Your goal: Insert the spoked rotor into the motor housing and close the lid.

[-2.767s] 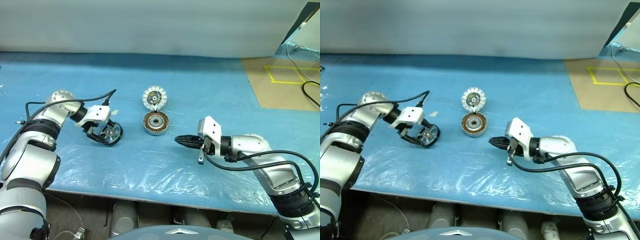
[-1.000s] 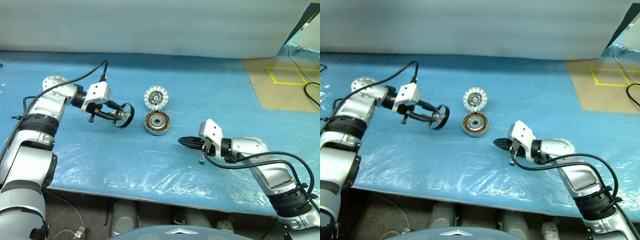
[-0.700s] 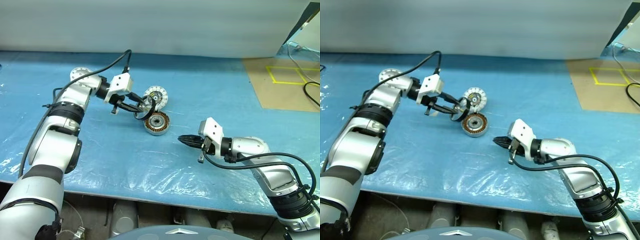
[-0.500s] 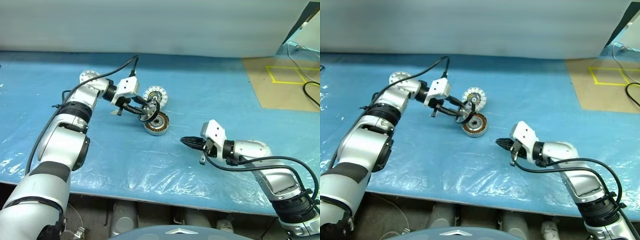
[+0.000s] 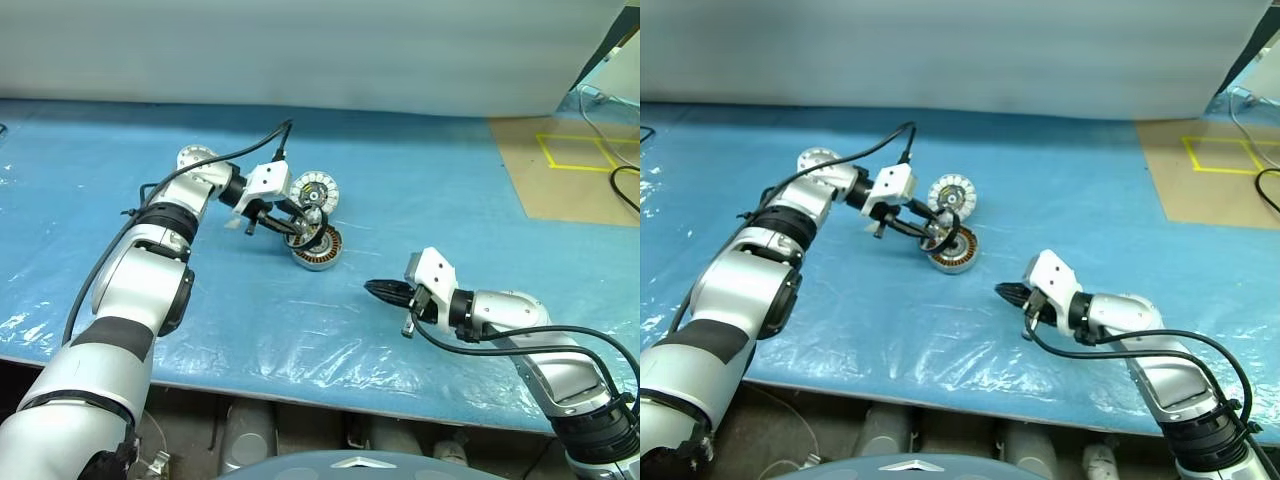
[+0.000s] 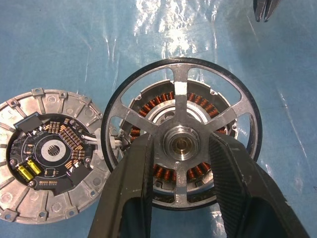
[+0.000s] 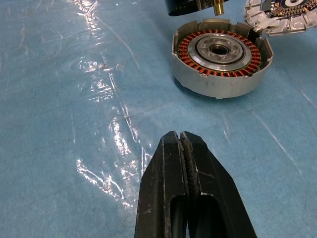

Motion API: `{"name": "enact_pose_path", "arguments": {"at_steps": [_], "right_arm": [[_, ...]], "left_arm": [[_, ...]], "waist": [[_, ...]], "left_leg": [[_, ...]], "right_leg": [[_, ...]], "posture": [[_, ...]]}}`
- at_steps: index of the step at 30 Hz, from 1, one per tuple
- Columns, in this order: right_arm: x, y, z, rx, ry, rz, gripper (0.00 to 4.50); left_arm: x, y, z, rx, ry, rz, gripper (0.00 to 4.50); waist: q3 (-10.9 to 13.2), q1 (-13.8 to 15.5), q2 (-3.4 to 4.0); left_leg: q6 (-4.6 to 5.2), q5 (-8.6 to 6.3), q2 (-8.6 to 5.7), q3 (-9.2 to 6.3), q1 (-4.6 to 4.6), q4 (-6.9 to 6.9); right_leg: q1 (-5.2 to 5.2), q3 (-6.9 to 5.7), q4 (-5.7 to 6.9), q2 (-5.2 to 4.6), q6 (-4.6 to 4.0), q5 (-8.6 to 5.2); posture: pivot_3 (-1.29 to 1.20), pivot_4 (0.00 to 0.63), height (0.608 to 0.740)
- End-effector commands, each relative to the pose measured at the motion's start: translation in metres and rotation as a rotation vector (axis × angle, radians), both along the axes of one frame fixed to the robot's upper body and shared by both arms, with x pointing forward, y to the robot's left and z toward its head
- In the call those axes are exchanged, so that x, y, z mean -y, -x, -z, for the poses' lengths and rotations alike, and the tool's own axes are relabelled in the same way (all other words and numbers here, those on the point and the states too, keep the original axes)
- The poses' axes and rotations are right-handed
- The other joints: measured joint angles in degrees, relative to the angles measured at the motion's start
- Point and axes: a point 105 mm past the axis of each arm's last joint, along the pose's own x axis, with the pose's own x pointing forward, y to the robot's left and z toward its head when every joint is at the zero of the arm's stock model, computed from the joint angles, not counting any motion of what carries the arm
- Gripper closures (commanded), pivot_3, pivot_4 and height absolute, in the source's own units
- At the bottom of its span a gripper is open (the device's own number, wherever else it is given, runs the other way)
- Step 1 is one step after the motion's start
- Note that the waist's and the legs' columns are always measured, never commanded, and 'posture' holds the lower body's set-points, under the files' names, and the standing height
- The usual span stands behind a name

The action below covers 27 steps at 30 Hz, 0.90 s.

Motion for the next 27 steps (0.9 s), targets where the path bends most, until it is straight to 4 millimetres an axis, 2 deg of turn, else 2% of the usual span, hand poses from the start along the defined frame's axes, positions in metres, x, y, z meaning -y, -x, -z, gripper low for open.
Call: {"name": "enact_pose_path", "arguments": {"at_steps": [1,6,27], "right_arm": [[0.0,0.001,-0.011,0.045,-0.017,0.007,4.5],[0.002,0.003,-0.006,0.036,-0.014,0.014,4.5],[0.013,0.004,0.005,0.029,0.004,0.047,4.5]], "left_arm": [[0.003,-0.006,-0.011,0.057,0.014,-0.014,3.2],[0.015,-0.01,-0.011,0.088,0.065,-0.039,3.2],[0.011,0.0,0.013,0.008,-0.012,0.001,3.2]], "waist": [[0.0,0.0,0.0],[0.0,0.6,-0.01],[0.0,0.7,-0.03]], "left_leg": [[0.0,0.0,-0.01,-0.01,0.0,0.0],[0.02,0.01,-0.04,-0.04,-0.03,0.01],[0.03,0.01,-0.03,-0.06,0.0,0.0]], "right_leg": [[0.0,0.0,0.0,-0.01,0.0,0.0],[0.02,-0.02,-0.02,-0.03,0.01,0.0],[0.03,-0.02,-0.03,-0.03,0.03,0.01]], "posture": [[0.0,0.15,0.74],[0.0,0.15,0.74],[0.0,0.15,0.74]]}}
